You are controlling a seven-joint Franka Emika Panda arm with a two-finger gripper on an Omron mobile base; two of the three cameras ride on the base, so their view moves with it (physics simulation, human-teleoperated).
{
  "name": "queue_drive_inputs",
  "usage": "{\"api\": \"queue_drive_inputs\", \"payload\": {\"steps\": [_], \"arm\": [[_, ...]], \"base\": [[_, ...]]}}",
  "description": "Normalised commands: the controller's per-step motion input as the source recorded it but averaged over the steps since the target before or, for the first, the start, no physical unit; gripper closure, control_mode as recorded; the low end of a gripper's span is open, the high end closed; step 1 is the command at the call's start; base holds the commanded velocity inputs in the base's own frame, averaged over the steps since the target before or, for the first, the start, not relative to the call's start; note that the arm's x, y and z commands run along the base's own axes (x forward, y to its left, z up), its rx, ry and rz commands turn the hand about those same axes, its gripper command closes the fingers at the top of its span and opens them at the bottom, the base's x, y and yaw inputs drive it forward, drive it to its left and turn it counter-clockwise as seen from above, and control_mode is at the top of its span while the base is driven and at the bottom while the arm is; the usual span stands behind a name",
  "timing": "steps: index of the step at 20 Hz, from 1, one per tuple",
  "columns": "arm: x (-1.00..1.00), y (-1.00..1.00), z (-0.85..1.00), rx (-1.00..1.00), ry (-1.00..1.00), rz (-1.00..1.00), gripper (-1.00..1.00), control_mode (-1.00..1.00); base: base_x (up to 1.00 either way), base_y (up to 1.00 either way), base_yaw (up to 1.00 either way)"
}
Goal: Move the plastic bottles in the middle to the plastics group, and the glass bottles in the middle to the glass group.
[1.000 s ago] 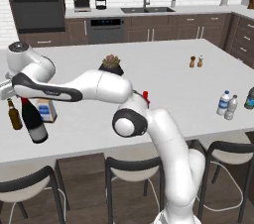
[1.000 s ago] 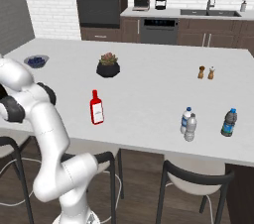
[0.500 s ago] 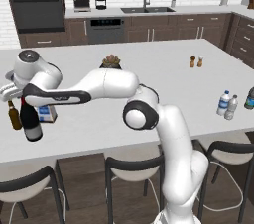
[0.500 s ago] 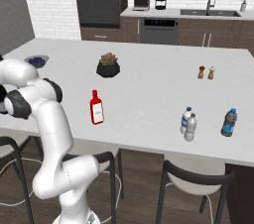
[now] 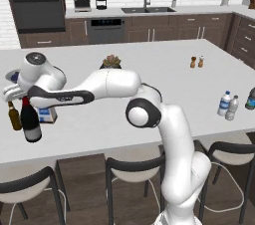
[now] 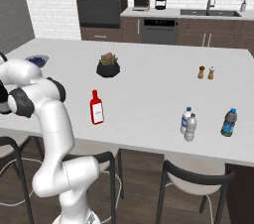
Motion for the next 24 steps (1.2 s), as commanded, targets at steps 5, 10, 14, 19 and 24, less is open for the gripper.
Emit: {"api": "queue_drive_inputs", "payload": {"steps": [5, 10, 14, 19, 24], "arm": [[0.05, 0.07, 0.00, 0.00, 0.07, 0.00, 1.00, -1.00], [0.00, 0.00, 0.00, 0.00, 0.01, 0.00, 1.00, -1.00], [0.00, 0.00, 0.00, 0.00, 0.00, 0.00, 1.00, -1.00], [0.00, 0.00, 0.00, 0.00, 0.00, 0.00, 1.00, -1.00], [0.00, 0.00, 0.00, 0.00, 0.00, 0.00, 1.00, -1.00]], "base": [[0.00, 0.00, 0.00], [0.00, 0.00, 0.00], [0.00, 0.00, 0.00], [0.00, 0.00, 0.00], [0.00, 0.00, 0.00]]}}
